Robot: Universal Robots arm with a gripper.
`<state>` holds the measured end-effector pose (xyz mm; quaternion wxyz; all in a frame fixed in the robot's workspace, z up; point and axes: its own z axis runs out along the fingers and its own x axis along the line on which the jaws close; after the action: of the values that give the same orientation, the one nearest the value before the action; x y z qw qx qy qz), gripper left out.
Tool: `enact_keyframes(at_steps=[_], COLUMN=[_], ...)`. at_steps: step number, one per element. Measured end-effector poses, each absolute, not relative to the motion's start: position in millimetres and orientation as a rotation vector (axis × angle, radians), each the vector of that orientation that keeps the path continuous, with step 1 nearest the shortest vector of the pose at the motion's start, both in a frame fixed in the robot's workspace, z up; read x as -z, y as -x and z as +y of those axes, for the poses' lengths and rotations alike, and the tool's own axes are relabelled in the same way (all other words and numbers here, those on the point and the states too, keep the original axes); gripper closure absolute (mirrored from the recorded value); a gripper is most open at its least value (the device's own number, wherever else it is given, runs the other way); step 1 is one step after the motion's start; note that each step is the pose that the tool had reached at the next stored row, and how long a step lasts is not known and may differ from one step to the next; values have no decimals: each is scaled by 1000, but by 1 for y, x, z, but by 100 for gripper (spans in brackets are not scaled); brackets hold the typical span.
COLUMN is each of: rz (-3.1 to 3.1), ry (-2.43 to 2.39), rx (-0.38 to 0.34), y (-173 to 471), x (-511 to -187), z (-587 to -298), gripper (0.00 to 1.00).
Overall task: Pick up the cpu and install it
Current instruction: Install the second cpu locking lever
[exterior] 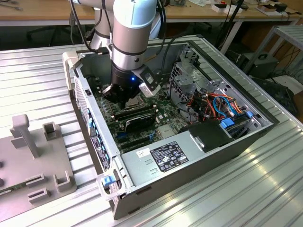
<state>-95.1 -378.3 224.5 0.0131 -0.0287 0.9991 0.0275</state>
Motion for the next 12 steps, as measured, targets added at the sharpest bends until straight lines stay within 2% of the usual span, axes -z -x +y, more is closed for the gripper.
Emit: enact_keyframes(at_steps=[12], rz=[3113], ry=[89], rx=[-86], y=[88], x=[-225], z=[-378], gripper=[89])
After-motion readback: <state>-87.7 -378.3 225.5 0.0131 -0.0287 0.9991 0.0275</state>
